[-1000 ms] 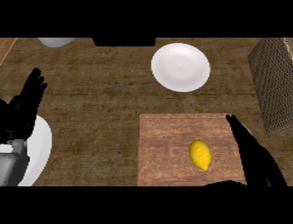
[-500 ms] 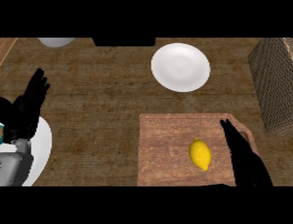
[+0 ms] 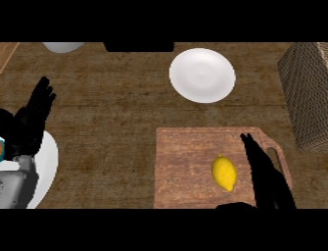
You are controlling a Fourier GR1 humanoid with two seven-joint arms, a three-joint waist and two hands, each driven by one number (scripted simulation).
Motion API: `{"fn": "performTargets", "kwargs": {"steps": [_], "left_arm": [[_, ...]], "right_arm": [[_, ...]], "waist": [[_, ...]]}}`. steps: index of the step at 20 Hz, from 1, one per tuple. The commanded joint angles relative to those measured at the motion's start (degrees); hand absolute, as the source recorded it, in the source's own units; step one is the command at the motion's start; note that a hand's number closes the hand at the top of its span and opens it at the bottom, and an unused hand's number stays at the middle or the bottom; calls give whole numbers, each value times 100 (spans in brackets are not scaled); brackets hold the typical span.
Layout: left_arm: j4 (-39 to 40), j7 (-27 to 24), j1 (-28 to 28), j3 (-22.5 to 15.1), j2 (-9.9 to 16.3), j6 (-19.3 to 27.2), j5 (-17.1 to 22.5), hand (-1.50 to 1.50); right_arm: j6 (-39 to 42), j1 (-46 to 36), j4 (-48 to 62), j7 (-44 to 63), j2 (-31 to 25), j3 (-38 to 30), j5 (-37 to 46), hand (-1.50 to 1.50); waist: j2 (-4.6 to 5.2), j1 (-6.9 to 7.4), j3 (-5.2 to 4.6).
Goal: Pick the lemon from the cutting board and place it in the basket
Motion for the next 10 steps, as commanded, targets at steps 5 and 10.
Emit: {"fn": "performTargets", "kwargs": {"steps": [5,10], "left_arm": [[-110,124,1,-23,-256,69,-258,0],[241,-43,-182,509,76,-474,80,0]], "right_arm": [[-154,-370,908,114,419,58,560,-150],[198,-601,842,35,273,-431,278,-150]], "waist": [[2,10,0],[4,4,-1]]}}
